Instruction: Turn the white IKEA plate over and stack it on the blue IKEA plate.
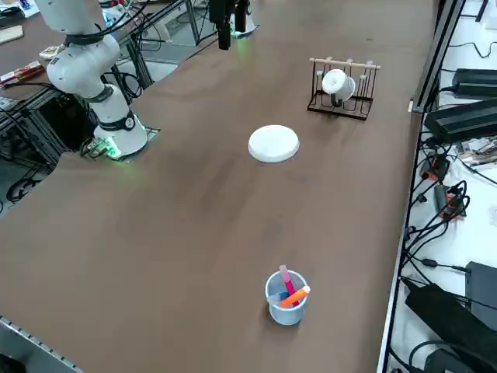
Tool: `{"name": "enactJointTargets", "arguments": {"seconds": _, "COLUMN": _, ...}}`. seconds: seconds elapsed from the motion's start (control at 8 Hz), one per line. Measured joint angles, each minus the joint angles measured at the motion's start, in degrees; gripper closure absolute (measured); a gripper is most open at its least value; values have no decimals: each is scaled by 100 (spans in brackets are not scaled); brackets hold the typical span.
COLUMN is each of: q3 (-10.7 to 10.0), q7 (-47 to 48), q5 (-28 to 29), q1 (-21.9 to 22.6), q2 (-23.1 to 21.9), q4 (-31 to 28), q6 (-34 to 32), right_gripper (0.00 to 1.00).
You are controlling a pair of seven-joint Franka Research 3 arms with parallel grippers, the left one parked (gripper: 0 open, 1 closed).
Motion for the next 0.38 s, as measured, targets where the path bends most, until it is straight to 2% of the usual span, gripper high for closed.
{"name": "enactJointTargets", "arguments": {"seconds": 0.38, "q3": 0, "q7": 0, "q5": 0, "q1": 0, "q2": 47, "q4": 1, "q6": 0, "right_gripper": 0}}
